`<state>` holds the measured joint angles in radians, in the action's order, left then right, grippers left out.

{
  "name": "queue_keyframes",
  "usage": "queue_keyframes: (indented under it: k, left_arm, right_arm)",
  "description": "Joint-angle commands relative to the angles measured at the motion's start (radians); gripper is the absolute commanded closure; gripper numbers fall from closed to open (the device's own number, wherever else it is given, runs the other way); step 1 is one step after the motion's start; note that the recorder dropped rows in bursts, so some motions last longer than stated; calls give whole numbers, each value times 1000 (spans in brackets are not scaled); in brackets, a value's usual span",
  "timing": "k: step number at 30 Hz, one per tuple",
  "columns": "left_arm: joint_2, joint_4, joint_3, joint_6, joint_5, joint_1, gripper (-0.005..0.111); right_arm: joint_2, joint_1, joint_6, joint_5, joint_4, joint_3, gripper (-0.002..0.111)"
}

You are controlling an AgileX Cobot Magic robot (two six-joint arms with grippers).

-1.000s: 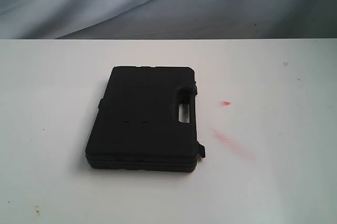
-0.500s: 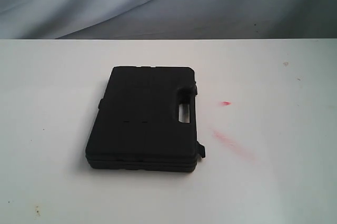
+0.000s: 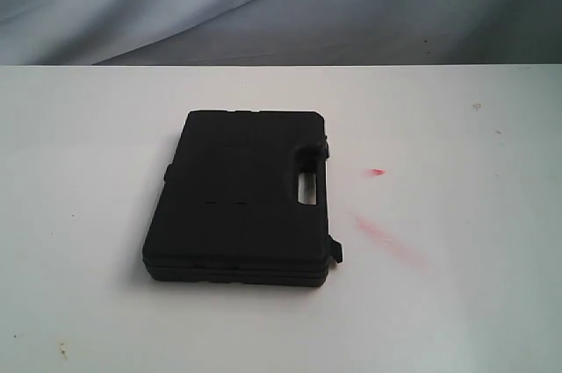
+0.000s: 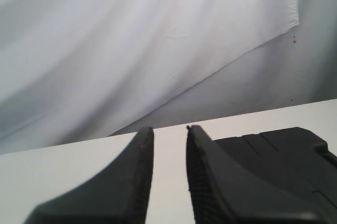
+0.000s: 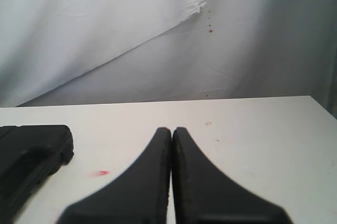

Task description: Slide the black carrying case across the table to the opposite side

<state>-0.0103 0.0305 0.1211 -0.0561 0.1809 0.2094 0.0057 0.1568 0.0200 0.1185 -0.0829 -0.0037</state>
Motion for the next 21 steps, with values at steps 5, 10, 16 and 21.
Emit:
queue_keyframes:
  k: [5,10,16,21]
  left_arm:
    - [10,-40,-6,56,-20,-1,84]
    - [10,-40,-6,56,-26,-1,101]
    - [10,-44,-6,104,-24,-1,107]
    - [10,-42,-27,117,-13,-1,107]
  right_arm:
    - [-6,-6,3,-2,-9,4,108]
    - [-6,-6,3,-2,-9,4,108]
    - [-6,-6,3,-2,-9,4,108]
    - [-6,-6,3,-2,-9,4,108]
